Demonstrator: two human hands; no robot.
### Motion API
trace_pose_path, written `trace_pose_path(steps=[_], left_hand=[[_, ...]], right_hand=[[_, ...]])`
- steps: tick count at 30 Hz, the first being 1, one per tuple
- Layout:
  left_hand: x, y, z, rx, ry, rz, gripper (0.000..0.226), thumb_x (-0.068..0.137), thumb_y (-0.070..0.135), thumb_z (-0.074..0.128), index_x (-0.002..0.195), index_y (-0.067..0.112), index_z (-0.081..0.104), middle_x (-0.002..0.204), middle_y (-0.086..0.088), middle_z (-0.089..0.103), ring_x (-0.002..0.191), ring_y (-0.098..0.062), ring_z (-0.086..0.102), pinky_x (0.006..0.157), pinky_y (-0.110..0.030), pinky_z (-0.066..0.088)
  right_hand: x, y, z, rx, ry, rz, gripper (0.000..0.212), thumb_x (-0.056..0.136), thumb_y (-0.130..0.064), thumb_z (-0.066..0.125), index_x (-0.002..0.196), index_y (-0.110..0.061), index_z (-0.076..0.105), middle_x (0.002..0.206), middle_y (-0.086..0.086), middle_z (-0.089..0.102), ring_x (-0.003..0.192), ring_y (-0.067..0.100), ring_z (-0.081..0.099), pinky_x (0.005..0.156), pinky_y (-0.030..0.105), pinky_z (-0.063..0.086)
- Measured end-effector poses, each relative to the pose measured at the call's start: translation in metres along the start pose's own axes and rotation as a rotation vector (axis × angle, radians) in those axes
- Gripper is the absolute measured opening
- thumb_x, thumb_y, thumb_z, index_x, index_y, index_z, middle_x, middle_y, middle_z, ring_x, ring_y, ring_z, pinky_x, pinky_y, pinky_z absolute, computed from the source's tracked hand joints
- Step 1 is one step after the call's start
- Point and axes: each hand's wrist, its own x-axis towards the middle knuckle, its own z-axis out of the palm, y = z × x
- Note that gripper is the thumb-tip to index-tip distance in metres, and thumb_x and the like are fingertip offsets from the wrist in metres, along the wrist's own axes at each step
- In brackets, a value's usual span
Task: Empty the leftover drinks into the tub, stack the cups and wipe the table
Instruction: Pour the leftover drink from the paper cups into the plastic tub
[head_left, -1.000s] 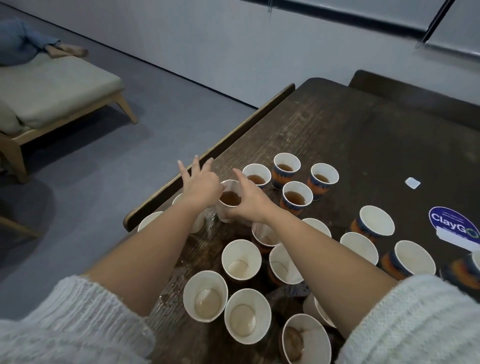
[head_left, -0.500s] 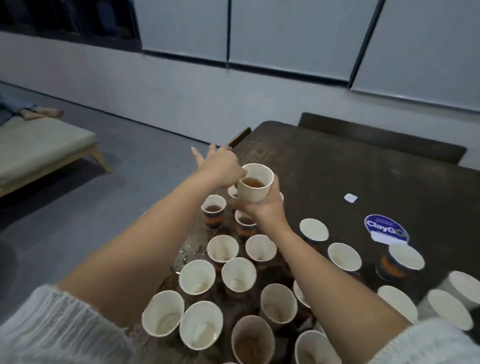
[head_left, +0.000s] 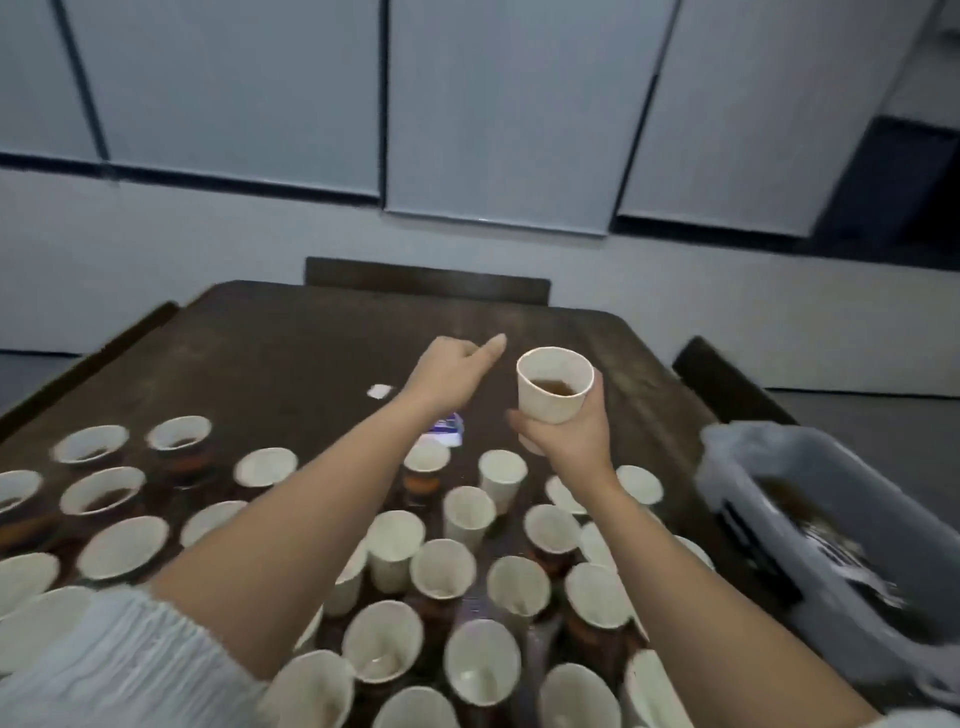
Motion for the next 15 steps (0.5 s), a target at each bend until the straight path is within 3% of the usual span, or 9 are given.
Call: trace_pose_path(steps=[2,6,10,12,15], left_hand=[[0.003,0.027,0.069,-0.017,-0.121,0.064,0.052,0.098,0.047,0.044,0.096,0.002,0.068,0.089,-0.007,0.061,0.085,-0.019,0.057,0.077,-0.036,0.043],[-0.004,0.069,0.191,-0.013,-0.376,0.16,0.045,0.099,0.044,0.044,0.121,0.011,0.064,0.119,-0.003,0.065,0.11,-0.016,0.058,0.088,-0.028,0.042],[-0.013,0.094,0.29,0.119,-0.531,0.241,0.051,0.094,0.057,0.043,0.122,0.018,0.06,0.128,-0.008,0.059,0.116,-0.026,0.055,0.1,-0.047,0.043],[-0.019,0.106,0.33,0.22,-0.562,0.282,0.057,0.096,0.054,0.042,0.14,0.018,0.046,0.145,-0.006,0.044,0.134,-0.025,0.04,0.11,-0.048,0.032],[-0.029,0.121,0.363,0.406,-0.543,0.4,0.061,0.099,0.051,0.037,0.15,0.016,0.03,0.159,-0.006,0.022,0.148,-0.023,0.012,0.119,-0.047,0.013]], right_hand=[[0.004,0.014,-0.074,-0.077,0.07,0.018,0.074,0.064,-0.01,0.089,0.116,-0.028,0.041,0.1,-0.019,0.056,0.09,-0.006,0.056,0.072,0.007,0.042],[-0.002,0.042,-0.197,-0.177,0.181,0.079,0.068,0.064,-0.003,0.088,0.115,-0.018,0.046,0.1,-0.01,0.061,0.089,-0.003,0.059,0.074,0.008,0.043],[-0.02,0.067,-0.292,-0.276,0.243,0.174,0.067,0.067,-0.007,0.087,0.119,-0.023,0.047,0.102,-0.012,0.062,0.093,0.002,0.06,0.07,0.013,0.045],[-0.028,0.08,-0.332,-0.341,0.265,0.211,0.068,0.068,-0.007,0.086,0.118,-0.026,0.044,0.1,-0.016,0.059,0.091,0.001,0.058,0.066,0.012,0.044],[-0.036,0.096,-0.37,-0.469,0.249,0.272,0.068,0.07,-0.01,0.085,0.117,-0.027,0.04,0.095,-0.019,0.054,0.085,-0.001,0.054,0.061,0.01,0.042]])
